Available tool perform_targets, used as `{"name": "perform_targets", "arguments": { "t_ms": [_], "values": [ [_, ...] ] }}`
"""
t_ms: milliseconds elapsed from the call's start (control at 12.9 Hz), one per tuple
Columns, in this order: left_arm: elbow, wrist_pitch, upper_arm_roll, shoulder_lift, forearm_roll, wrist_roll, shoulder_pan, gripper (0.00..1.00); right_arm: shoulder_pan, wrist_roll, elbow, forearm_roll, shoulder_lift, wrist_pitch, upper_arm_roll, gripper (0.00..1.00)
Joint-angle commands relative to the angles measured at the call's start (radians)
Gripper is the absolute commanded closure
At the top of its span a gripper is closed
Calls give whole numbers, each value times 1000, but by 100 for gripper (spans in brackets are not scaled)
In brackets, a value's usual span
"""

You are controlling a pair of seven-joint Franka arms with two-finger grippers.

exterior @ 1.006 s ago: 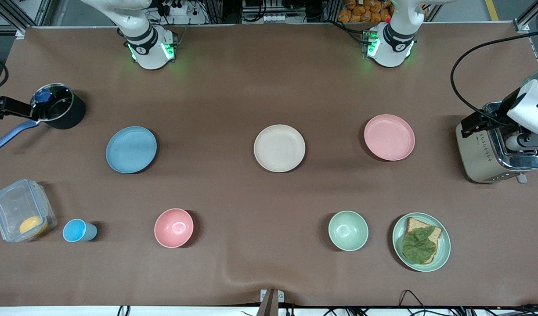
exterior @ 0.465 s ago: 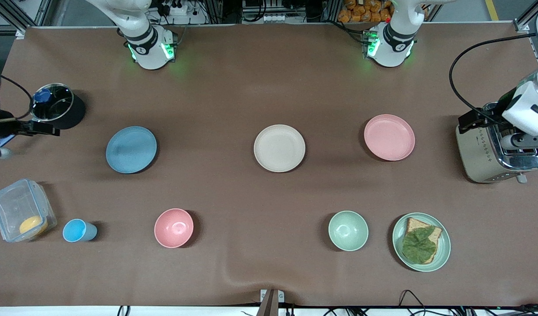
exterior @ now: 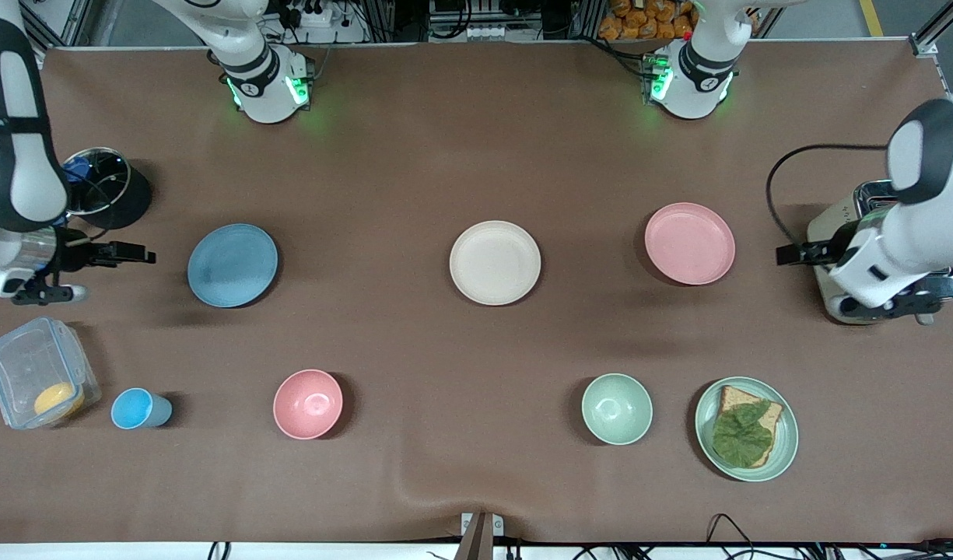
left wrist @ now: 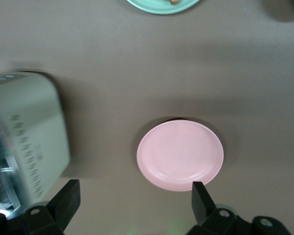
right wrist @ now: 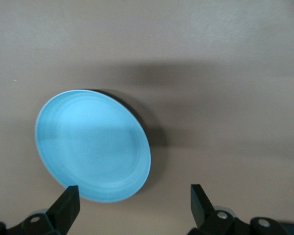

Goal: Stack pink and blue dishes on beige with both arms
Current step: 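Reach the right gripper to the blue plate while the left gripper reaches the pink plate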

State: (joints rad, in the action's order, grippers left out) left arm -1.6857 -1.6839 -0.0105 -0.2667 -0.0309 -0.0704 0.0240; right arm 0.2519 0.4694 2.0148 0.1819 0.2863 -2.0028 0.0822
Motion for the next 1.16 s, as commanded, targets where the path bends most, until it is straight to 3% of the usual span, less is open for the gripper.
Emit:
{"name": "perform_targets", "arguments": {
  "t_ms": [0,232,465,774,852,929,1006,1084],
  "values": [
    [-202,-173,-8,17,99,44,-41,0,17,84,65,63,34,-86,-15,0],
    [-366,-357,-8,9,175,115,-49,0,21,161,84,88,111,-152,-16,0],
    [-443,-401,-8,-6,273,236,-91,0,21,242,82,180,180,-183,-16,0],
    [-537,-517,-8,-35,307,430,-130,0,18,285,78,197,211,-202,-19,0],
    [-551,-543,-9,-42,319,469,-148,0,17,299,74,197,214,-195,-19,43],
    [-555,-548,-9,-45,339,478,-148,0,17,302,73,197,214,-192,-21,76],
    [-557,-553,-9,-54,342,510,-148,0,17,302,73,197,215,-192,-21,94],
    [-555,-563,-9,-68,345,561,-153,0,15,302,73,197,215,-191,-21,100]
  ]
}}
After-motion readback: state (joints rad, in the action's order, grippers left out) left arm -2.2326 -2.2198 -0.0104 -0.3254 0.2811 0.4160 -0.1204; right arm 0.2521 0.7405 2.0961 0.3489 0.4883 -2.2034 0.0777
